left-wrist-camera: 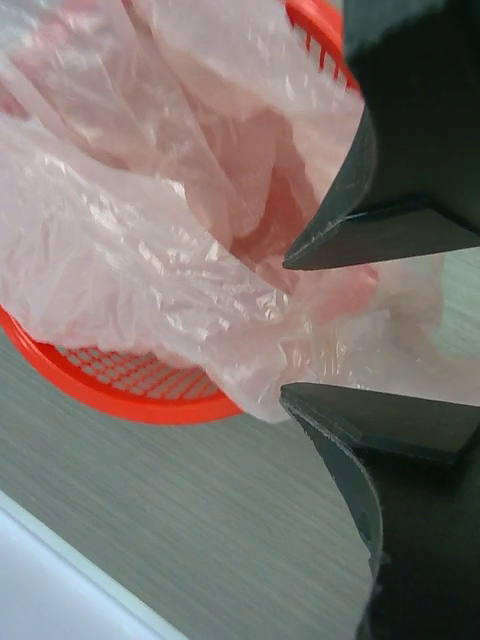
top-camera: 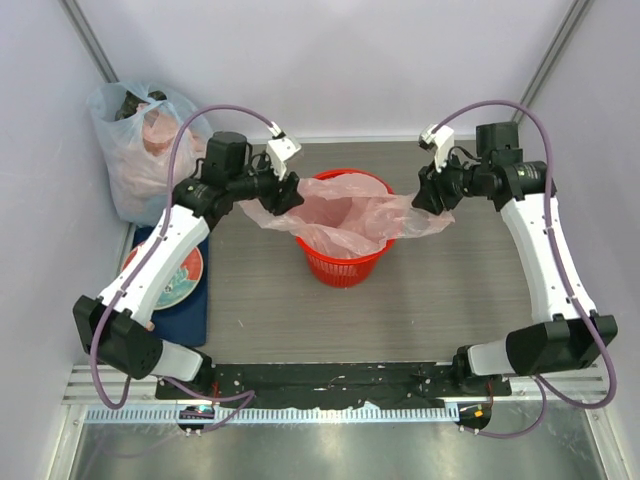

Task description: Put the trash bags into the trash bin

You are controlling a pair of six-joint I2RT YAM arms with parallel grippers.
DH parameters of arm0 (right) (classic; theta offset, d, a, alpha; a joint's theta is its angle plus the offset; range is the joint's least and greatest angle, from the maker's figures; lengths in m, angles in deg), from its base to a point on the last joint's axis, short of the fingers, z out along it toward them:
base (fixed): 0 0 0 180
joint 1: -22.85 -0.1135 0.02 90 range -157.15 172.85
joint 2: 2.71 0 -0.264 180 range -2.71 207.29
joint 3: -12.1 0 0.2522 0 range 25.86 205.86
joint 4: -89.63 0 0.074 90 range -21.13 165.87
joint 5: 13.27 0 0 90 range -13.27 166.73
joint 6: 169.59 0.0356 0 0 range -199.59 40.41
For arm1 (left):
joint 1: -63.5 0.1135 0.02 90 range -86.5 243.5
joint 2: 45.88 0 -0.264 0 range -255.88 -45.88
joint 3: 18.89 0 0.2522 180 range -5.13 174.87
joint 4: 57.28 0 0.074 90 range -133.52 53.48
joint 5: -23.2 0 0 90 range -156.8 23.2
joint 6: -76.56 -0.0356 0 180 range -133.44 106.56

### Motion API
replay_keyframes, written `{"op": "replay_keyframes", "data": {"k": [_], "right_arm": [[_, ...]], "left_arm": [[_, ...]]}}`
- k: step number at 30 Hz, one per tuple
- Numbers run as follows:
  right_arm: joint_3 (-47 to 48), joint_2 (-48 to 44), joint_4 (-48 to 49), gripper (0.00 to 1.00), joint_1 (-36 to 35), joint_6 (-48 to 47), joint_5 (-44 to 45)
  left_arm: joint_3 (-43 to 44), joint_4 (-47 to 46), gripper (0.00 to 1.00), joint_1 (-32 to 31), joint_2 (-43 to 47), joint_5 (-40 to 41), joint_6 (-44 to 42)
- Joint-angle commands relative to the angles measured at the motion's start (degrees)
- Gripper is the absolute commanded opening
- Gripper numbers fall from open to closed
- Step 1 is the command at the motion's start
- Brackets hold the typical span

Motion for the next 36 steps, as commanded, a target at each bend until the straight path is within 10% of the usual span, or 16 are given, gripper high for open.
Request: {"op": "replay_keyframes", "data": {"k": [1,7,13,25,29,36], "right_arm": [[2.72,3.77,3.53,0.38,-0.21,-0.31,2.18],[8.08,10.63,5.72,0.01,-0.30,1.61,2.27],[12.21,16.78,8.11,0.01,-0.30,4.96,2.79],[16.88,27.60,4.58,0.29,-0.21,8.73,-0.10],[17.93,27.16,4.14,0.49,-0.30,9.27,-1.42],[20.39,22.24,3.35,0.59,-0.21,7.07,-4.49]], "left_arm": [[2.79,-2.44,0.48,0.87,-3.73,4.88,-2.76],[6.75,-5.08,0.26,3.77,-8.56,1.11,1.73],[12.19,-4.65,0.10,6.76,-16.28,-0.74,9.80],[21.25,2.22,0.12,8.08,-27.11,-3.38,19.75],[19.50,-1.29,0.41,10.09,-26.06,-10.84,22.12],[11.51,-14.03,0.57,11.77,-17.54,-18.14,21.16]]}}
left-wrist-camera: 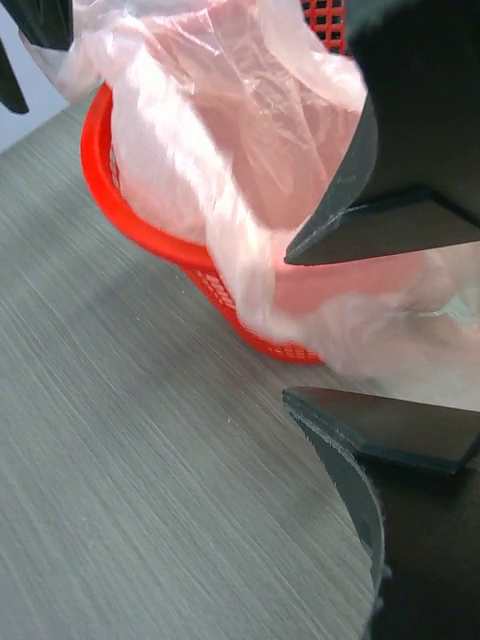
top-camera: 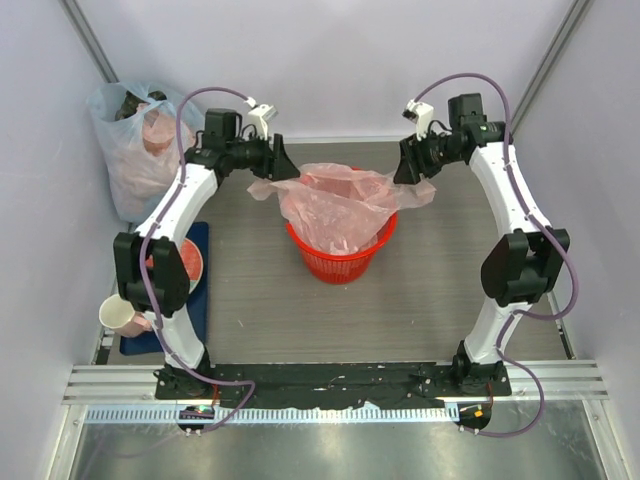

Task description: Put the trash bags into the trash bin

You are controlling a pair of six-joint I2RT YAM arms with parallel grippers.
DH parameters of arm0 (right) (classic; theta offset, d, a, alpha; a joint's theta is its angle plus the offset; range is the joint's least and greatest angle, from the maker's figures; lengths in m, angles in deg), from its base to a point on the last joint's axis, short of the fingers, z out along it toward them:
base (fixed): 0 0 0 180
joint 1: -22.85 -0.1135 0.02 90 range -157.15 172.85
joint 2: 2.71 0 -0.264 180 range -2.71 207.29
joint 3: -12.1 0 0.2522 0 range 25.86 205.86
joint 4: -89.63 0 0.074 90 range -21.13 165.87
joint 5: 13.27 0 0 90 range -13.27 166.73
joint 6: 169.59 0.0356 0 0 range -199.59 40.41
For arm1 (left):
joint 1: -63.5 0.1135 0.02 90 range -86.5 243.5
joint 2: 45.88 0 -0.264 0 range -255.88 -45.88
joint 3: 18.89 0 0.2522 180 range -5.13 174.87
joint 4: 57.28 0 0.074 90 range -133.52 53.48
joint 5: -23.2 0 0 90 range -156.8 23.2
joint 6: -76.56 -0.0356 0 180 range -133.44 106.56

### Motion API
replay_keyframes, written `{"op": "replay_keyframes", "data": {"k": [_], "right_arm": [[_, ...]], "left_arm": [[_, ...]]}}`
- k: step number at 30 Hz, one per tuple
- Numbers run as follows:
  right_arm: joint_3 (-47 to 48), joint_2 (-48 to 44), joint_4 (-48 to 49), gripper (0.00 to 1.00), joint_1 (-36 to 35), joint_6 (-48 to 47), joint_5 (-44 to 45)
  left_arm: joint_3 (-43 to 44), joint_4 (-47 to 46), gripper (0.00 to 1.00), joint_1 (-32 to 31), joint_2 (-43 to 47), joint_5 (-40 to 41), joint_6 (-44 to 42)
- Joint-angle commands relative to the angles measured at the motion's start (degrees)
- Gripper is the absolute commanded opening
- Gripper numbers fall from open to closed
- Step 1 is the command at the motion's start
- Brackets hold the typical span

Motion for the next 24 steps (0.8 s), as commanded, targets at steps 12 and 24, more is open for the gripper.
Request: {"op": "replay_keyframes", "data": {"k": [12,24], "right_arm": [[5.74,-3.34,1.22,0.56,-0.35,-0.82,-6.02],[4.60,-2.72,-5.72,0.63,-0.96,-5.65,-4.09]], "left_arm": [[6.83,-4.56,0.67,-0.89,0.91,-12.08,-11.04],[12.64,1.16,0.57,-4.84,-5.15,-12.69,-22.84]]}}
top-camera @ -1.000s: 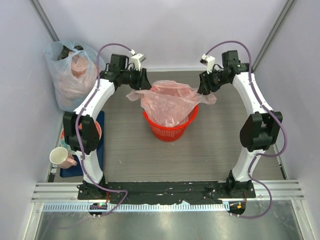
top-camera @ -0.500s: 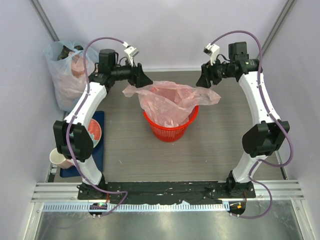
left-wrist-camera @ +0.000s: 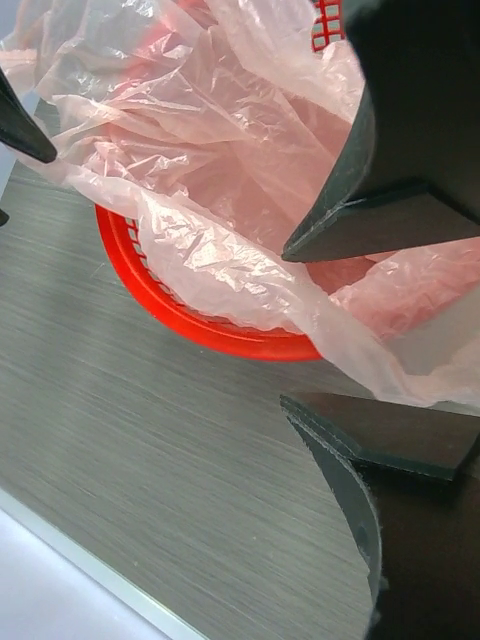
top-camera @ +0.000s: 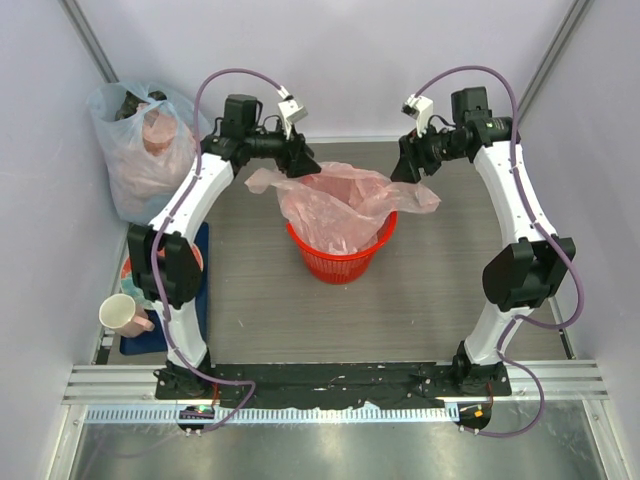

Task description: Put the trash bags into the trash bin

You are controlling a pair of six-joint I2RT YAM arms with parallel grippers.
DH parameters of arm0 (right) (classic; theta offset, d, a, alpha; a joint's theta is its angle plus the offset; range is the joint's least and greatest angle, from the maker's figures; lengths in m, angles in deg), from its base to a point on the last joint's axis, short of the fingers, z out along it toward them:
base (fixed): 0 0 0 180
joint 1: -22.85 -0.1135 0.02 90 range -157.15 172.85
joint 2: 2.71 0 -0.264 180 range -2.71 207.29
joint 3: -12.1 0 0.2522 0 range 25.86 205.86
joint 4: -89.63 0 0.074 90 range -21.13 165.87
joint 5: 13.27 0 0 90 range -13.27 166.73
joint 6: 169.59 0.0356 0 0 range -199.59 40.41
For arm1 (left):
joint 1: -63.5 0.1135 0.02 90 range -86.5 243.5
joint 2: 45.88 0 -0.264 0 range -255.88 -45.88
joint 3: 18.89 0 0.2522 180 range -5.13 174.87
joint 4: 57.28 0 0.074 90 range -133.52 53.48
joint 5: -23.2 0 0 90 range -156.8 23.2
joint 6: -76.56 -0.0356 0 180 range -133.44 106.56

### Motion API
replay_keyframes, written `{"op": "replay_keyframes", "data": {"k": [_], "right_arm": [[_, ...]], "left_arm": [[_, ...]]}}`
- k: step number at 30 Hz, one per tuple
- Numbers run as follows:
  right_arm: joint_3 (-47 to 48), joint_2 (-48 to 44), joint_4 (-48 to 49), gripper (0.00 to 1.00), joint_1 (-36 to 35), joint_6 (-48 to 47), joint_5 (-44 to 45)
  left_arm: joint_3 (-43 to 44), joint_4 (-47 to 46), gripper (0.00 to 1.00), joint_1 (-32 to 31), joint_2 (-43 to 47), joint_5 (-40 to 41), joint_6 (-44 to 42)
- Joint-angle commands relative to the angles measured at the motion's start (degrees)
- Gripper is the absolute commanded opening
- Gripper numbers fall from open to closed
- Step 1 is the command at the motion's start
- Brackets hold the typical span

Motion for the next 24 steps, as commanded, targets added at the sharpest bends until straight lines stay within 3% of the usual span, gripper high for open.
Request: {"op": "replay_keyframes", "data": {"k": [1,6,12,15,24], "right_arm": [[1.10,-0.17,-2.54,0.62,-0.28,-2.84,0.48],[1.01,0.01,-2.36,0.54,-0.37,-3.72,2.15],[1.28,0.80,-1.57,0.36,-0.46,-4.42,3.29],[1.37,1.50,-1.66,0.32,-0.46,-4.60,3.29],[0.31,2.12,-2.71,0.32,-0.37,-6.35,3.03]], "left_arm": [[4.25,0.18,0.53,-0.89,-2.51,-1.63,-2.27],[5.57,-8.17,0.21,-0.72,-5.33,-0.23,6.61],[7.68,-10.38,0.01,-0.63,-9.46,-0.05,16.37],[7.86,-9.59,0.00,-0.63,-10.78,1.27,18.66],[10.41,-1.94,0.00,-0.63,-15.08,5.57,21.82]]}}
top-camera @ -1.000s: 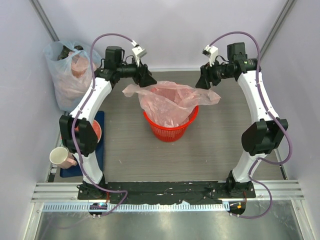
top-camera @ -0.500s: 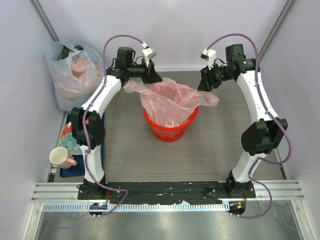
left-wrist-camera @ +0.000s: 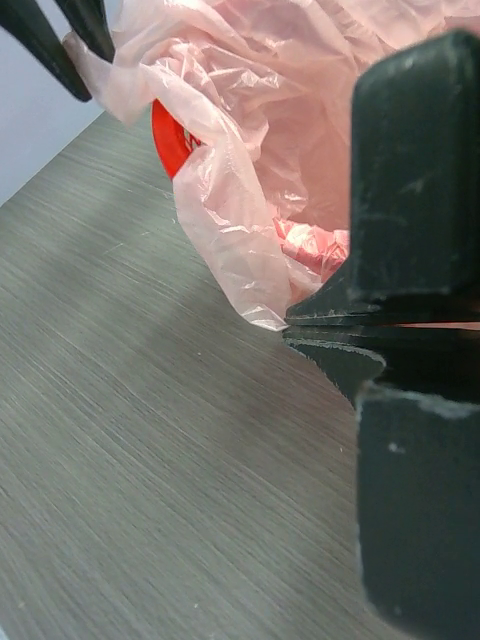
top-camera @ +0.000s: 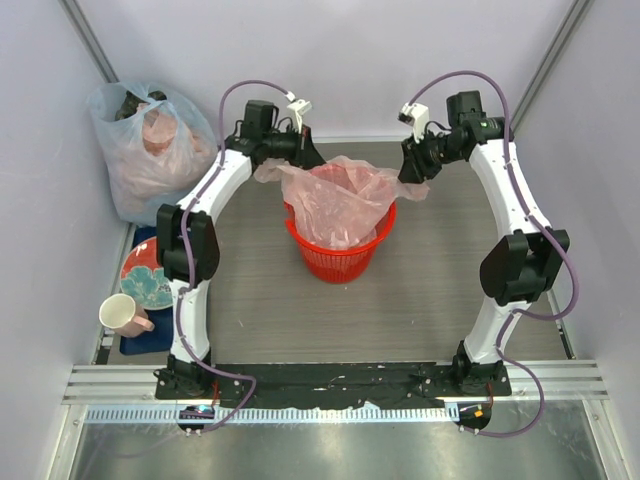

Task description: Put the trash bags into the trash bin

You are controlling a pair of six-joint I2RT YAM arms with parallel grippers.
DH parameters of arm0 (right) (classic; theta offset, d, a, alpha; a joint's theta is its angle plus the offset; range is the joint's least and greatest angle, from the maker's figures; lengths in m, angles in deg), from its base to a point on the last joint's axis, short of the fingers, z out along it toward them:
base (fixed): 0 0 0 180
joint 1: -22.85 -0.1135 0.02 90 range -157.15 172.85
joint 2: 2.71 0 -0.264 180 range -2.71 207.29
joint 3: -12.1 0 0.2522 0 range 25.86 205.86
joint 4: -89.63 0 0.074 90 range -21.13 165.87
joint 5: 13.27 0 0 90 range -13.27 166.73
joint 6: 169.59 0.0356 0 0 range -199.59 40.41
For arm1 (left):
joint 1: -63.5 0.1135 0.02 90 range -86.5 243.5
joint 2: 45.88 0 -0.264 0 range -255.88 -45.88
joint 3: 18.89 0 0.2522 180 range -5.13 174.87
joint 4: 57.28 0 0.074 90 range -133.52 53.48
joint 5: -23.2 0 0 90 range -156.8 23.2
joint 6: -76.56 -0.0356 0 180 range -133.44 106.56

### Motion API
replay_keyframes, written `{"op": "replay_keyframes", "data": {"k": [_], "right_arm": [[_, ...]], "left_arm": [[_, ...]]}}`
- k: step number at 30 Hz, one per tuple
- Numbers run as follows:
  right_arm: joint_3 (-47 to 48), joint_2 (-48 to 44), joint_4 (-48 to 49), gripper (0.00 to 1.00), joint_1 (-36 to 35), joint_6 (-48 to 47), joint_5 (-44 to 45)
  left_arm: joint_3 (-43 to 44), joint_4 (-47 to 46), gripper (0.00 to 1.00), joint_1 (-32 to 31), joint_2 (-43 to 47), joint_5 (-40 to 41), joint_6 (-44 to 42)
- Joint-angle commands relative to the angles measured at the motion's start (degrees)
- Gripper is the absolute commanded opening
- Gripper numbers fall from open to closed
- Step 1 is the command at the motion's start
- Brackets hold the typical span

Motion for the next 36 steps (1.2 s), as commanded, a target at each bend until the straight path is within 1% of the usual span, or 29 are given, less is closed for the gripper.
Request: {"op": "replay_keyframes", "data": {"k": [1,2,3,4,5,9,13,16,17,19,20,22,23,24,26,27,29,30,32,34,35,36], "right_arm": [[-0.21,-0.48,-0.42,0.26,-0.28,-1.61,-0.38],[-0.48,-0.48,-0.42,0.20,-0.37,-1.96,-0.21],[-0.74,-0.40,-0.42,0.09,-0.37,-2.05,-0.03],[-1.09,-0.22,-0.42,0.03,-0.37,-2.14,0.15],[-1.36,-0.22,-0.51,0.01,-0.37,-2.31,0.67],[-5.39,-1.97,-0.77,0.01,-0.28,-4.94,2.78],[-12.15,-4.52,-0.51,0.01,-0.28,-6.97,4.10],[-14.62,-5.67,-0.24,0.01,-0.28,-8.03,4.80],[-14.54,-5.93,-0.24,0.01,-0.20,-8.03,4.81],[-14.02,-6.19,-0.24,0.01,-0.11,-7.77,4.19],[-13.67,-6.28,-0.24,0.01,-0.11,-7.59,3.76],[-12.79,-6.90,-0.24,0.01,-0.11,-7.15,2.53],[-12.53,-6.99,-0.24,0.01,-0.11,-6.89,2.26],[-12.35,-7.42,-0.16,0.02,-0.20,-6.62,2.00],[-11.91,-7.78,-0.42,0.07,-0.11,-6.09,1.82],[-11.91,-8.13,-0.51,0.12,-0.02,-6.09,1.73],[-12.52,-9.18,-0.51,0.17,0.59,-6.09,1.64],[-12.78,-9.53,-0.42,0.20,0.86,-6.18,1.64],[-13.66,-10.15,-0.68,0.26,1.99,-6.18,1.56],[-13.93,-10.41,-0.68,0.36,2.70,-5.75,0.94],[-13.75,-10.42,-0.68,0.40,3.05,-5.31,0.76],[-13.40,-10.24,-0.68,0.48,3.84,-4.00,-0.11]], "left_arm": [[3.79,4.35,0.00,0.36,-1.73,1.68,2.94],[3.79,4.80,0.00,0.36,-1.82,1.68,2.94],[3.70,5.50,0.00,0.36,-1.91,1.77,2.77],[3.35,5.59,0.00,0.27,-1.73,1.77,2.68],[3.00,5.77,0.00,0.36,-1.65,1.77,2.50],[-0.07,5.77,0.00,0.36,0.37,2.38,2.15],[-3.76,6.03,0.00,0.53,2.22,3.96,1.62],[-4.65,6.56,0.00,1.23,3.10,4.76,1.62],[-4.74,6.56,0.03,1.50,3.45,4.50,1.71],[-5.52,4.90,0.15,2.11,4.59,4.32,2.24],[-5.88,4.02,0.29,3.16,6.51,4.23,3.28],[-6.84,0.50,0.45,4.91,8.71,4.06,4.52],[-6.76,-0.29,0.68,5.45,10.73,4.23,5.05],[-6.67,-0.99,0.77,6.06,11.79,4.32,5.05],[-6.06,-0.48,0.91,7.65,13.64,4.23,4.00],[-5.88,1.27,0.92,8.09,15.74,4.75,1.73],[-5.44,4.00,0.95,9.23,17.77,3.89,-1.87],[-5.44,6.53,0.95,9.41,19.61,2.05,-5.98],[-5.44,9.53,0.95,9.58,21.29,0.90,-11.01],[-5.44,13.67,0.94,9.32,23.21,-4.96,-16.10],[-5.70,14.20,0.93,9.06,23.84,-6.21,-16.74],[-6.05,14.64,0.93,8.62,24.37,-6.49,-17.44]]}}
